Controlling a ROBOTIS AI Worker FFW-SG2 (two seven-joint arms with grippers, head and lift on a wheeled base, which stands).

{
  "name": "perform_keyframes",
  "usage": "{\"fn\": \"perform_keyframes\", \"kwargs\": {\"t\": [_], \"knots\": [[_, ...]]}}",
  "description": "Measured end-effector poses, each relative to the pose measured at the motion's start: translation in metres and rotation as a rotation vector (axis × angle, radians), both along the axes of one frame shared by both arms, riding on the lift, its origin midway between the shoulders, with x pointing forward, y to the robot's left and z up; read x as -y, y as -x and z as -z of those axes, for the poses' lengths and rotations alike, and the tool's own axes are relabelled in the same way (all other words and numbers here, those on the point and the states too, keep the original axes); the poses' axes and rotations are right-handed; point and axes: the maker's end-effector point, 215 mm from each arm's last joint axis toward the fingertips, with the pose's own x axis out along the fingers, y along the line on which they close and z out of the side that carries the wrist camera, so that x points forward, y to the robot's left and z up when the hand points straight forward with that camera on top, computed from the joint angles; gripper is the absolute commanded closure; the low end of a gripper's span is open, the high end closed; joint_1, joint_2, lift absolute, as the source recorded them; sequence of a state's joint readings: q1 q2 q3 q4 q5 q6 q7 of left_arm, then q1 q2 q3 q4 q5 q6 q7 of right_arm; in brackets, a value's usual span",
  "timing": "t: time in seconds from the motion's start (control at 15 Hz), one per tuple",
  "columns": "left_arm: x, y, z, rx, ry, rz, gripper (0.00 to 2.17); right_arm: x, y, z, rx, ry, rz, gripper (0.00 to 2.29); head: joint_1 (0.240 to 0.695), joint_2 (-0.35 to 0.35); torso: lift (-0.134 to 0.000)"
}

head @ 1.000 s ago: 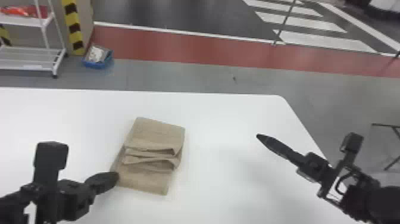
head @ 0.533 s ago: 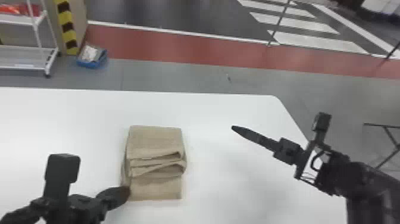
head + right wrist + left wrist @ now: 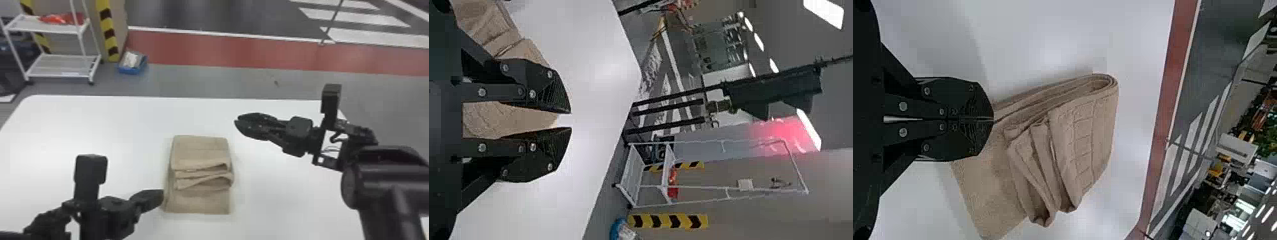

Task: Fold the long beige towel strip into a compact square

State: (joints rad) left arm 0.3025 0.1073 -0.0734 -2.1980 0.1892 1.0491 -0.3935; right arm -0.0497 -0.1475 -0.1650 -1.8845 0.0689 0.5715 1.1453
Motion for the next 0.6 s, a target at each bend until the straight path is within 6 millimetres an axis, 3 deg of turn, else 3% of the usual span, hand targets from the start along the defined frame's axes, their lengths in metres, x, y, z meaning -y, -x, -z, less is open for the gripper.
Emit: {"fn": "perform_keyframes", "kwargs": {"t": [0.27, 0.4, 0.53, 0.6], "knots": [[-0.021, -0.016, -0.013, 0.019, 0.003, -0.035, 1.92, -0.025, 0.020, -0.017, 0.136, 0.133, -0.207, 0.49, 0.695, -0.037, -0.124], [-0.029, -0.027, -0.017, 0.020, -0.008, -0.047, 1.92, -0.025, 0.017, -0.030, 0.218, 0.211, -0.254, 0.49, 0.695, -0.025, -0.124], [-0.034, -0.033, -0.015, 0.011, -0.020, -0.056, 1.92, -0.034, 0.017, -0.026, 0.220, 0.266, -0.284, 0.49, 0.695, -0.018, -0.124], [-0.036, -0.036, -0.014, 0.002, -0.026, -0.060, 1.92, -0.048, 0.020, -0.013, 0.224, 0.341, -0.327, 0.49, 0.695, 0.008, -0.124]]}}
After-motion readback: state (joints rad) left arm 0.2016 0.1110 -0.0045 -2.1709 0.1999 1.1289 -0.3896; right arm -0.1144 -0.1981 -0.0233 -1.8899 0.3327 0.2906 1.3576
